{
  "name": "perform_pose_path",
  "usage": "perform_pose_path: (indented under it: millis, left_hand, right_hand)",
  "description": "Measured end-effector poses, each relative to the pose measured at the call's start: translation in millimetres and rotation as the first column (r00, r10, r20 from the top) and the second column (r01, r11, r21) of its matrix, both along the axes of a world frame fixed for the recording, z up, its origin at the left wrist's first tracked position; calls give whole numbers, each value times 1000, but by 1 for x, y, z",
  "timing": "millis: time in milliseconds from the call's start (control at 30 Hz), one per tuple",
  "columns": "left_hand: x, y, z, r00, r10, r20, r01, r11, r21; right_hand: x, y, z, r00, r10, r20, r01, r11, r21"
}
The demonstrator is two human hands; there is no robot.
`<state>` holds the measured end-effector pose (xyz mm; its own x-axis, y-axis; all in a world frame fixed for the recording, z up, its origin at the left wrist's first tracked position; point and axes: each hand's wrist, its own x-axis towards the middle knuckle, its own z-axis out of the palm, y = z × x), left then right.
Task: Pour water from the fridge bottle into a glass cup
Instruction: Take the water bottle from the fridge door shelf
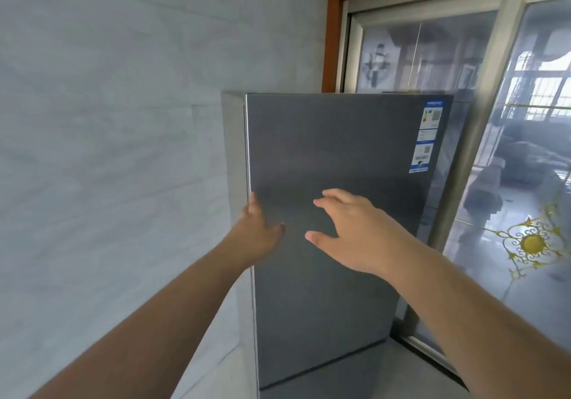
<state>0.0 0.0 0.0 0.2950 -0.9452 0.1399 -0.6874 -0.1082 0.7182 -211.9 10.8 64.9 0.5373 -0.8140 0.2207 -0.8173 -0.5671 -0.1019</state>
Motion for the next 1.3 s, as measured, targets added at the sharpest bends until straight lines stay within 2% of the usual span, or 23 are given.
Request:
perform_pose_path:
  millis: [133,200,267,333,433,500,700,833,967,1033,1133,1200,1300]
  left_hand:
    - [-2,-16,-1,997,50,-57,-53,997,-54]
    - [5,-25,0,983,127,-130,-146,978,-147]
    - [21,-33,2,969,176,-175,-201,969,-142]
    - [32,-34,3,977,82,-197,-103,989,-103]
    - [41,-31,-5,991,19,-134,-35,992,-118]
    - [45,-33,-12,989,20,-143,-42,988,-150]
    - [48,-41,-27,951,-5,-308,-87,955,-284]
    - [54,-44,-34,938,-47,-344,-74,941,-330]
    - [52,-37,-42,938,-138,-317,7,924,-381]
    - [44,-26,-49,929,-249,-273,116,899,-423]
    - [28,-8,-57,898,-415,-143,306,826,-473]
    - [17,0,-64,855,-517,-47,420,743,-521]
    - [-3,10,-71,757,-637,148,585,559,-587]
  right_hand:
    - [6,-23,0,1000,28,-3,-29,999,-14]
    - [13,-31,-3,999,51,-3,-51,998,-28]
    - [19,-37,-2,999,54,1,-53,998,-33]
    - [26,-40,-1,998,56,12,-56,997,-44]
    - [39,-41,1,997,71,9,-70,994,-84]
    - [48,-41,3,996,82,18,-79,990,-120]
    - [78,-37,10,993,114,42,-100,964,-245]
    - [101,-35,9,993,118,-17,-118,955,-274]
    - [120,-31,6,994,107,-28,-110,955,-276]
    - [124,-26,1,996,80,-47,-90,946,-310]
    - [114,-12,-7,998,-21,-55,-6,893,-451]
    - [98,2,-13,996,-85,-1,73,861,-503]
    - [63,27,-25,987,-138,82,160,822,-547]
